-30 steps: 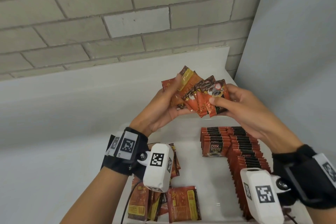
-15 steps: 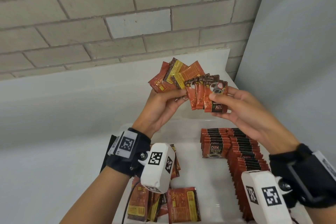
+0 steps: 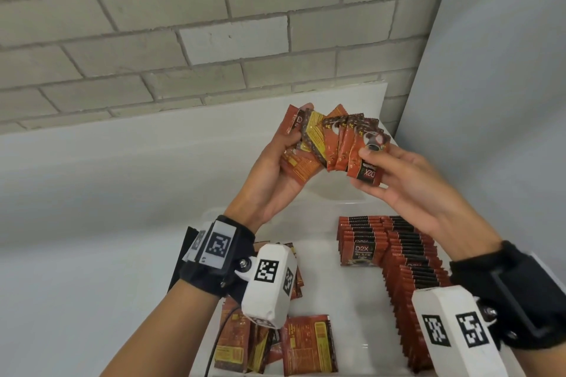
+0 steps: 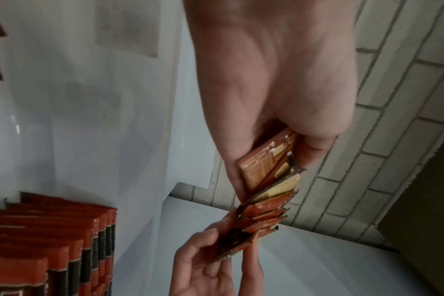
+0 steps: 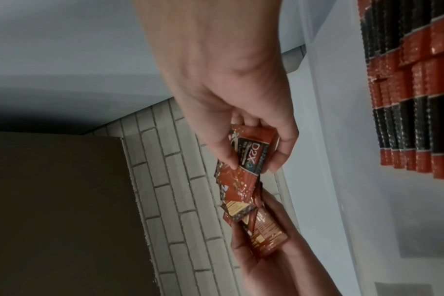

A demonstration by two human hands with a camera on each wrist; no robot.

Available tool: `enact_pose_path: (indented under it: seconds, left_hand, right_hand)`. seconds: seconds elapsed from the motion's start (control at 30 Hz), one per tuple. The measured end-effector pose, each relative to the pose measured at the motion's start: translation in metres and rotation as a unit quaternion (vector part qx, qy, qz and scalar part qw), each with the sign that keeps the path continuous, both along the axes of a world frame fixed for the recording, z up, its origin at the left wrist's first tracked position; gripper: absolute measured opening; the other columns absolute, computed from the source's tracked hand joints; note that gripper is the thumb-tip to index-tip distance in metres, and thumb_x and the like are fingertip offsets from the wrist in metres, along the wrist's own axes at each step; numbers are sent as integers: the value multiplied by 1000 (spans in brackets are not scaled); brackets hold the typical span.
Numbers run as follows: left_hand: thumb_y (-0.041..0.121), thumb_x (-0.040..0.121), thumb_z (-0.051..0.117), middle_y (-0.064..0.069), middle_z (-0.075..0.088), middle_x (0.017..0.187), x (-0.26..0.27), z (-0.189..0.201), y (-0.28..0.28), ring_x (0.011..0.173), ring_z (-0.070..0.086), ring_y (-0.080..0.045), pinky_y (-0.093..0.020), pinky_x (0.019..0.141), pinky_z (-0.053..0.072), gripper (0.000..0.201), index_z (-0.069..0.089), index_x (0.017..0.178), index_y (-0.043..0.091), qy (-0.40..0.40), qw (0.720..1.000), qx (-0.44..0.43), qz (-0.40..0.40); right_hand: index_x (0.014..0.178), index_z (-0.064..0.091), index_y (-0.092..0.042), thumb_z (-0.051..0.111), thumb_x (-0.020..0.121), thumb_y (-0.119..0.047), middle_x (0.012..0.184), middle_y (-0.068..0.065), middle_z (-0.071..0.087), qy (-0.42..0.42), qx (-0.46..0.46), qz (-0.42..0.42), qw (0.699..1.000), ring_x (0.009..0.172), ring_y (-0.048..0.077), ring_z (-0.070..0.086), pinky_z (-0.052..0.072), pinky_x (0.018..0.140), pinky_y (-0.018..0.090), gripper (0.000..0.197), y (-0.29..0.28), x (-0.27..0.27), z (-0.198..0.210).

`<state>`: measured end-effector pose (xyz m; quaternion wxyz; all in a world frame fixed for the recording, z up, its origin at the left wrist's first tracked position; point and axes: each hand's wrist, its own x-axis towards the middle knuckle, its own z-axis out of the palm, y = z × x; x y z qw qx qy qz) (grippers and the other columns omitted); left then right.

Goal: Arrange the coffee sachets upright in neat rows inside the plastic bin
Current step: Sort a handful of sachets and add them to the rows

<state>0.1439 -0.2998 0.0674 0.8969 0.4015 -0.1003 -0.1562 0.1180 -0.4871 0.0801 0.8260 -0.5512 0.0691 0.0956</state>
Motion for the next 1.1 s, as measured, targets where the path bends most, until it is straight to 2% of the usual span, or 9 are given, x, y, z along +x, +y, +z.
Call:
enact_pose_path:
  seconds: [0.1, 0.27, 0.37, 0.47, 0.53, 0.77, 0.87, 1.0, 1.1]
  left_hand:
    - [5, 92, 43, -11, 62, 127, -1, -1, -1, 113, 61, -24, -39, 98, 49, 43, 51, 132, 18, -22, 999, -12, -29]
    - [-4, 92, 43, -17, 53, 137, -3, -5, -4, 122, 54, -29, -40, 105, 44, 51, 42, 141, 12, -53, 997, 31, -45]
    - [-7, 94, 45, -14, 61, 127, -3, -4, -3, 118, 57, -28, -38, 102, 47, 44, 45, 137, 5, -57, 995, 80, -29]
    - [-4, 93, 47, -7, 70, 112, -4, 0, -3, 105, 65, -20, -33, 92, 53, 33, 59, 118, 13, -57, 991, 120, -11]
    - [-1, 91, 52, -4, 73, 102, -3, 0, -4, 96, 69, -17, -31, 87, 55, 24, 62, 111, 9, -52, 987, 151, 14]
    - [11, 84, 65, -2, 75, 90, 0, 1, 0, 84, 72, -15, -29, 70, 58, 14, 67, 98, 11, -27, 976, 195, 96]
    - [21, 76, 65, 0, 75, 89, -1, 3, 3, 85, 71, -12, -26, 73, 57, 21, 67, 95, 10, -28, 978, 199, 49]
    - [-3, 81, 62, -5, 73, 102, -5, 3, 8, 99, 68, -16, -22, 83, 53, 24, 64, 105, 1, -57, 980, 177, -67]
    - [-4, 87, 57, -6, 73, 103, -5, 3, 8, 98, 68, -15, -22, 83, 54, 21, 62, 107, -1, -51, 981, 179, -56]
  right_hand:
    - [108, 64, -9, 67, 76, -15, 109, 10, 73, 11, 23, -1, 1000, 100, 18, 69, 59, 83, 39, 33, 0, 0, 1]
    - [114, 62, -6, 64, 85, -12, 114, 13, 71, 15, 36, 2, 999, 108, 22, 67, 57, 85, 44, 30, 1, 0, 0]
    - [113, 62, -6, 63, 86, -11, 114, 12, 70, 9, 49, -3, 999, 107, 22, 67, 59, 82, 42, 27, 2, 1, 1]
    - [111, 60, -9, 61, 88, -8, 109, 9, 72, -2, 60, -14, 998, 100, 19, 70, 60, 78, 37, 23, 3, 1, 2]
    - [112, 60, -9, 60, 89, -6, 107, 8, 73, -6, 57, -21, 998, 96, 17, 71, 60, 76, 35, 23, 3, 1, 2]
    - [114, 59, -7, 58, 91, -3, 116, 10, 70, -4, 44, -36, 998, 102, 19, 68, 59, 83, 36, 24, -1, 3, -2]
    - [104, 62, -12, 56, 91, -2, 112, 9, 71, -3, 48, -40, 998, 103, 19, 67, 59, 83, 37, 17, -2, 5, -2]
    - [102, 62, -11, 54, 91, -1, 110, 8, 70, -4, 57, -41, 998, 101, 19, 66, 59, 79, 34, 17, -5, 5, -2]
    - [106, 62, -9, 52, 91, 1, 117, 11, 67, -12, 69, -31, 997, 101, 18, 65, 58, 83, 34, 20, -6, 5, -1]
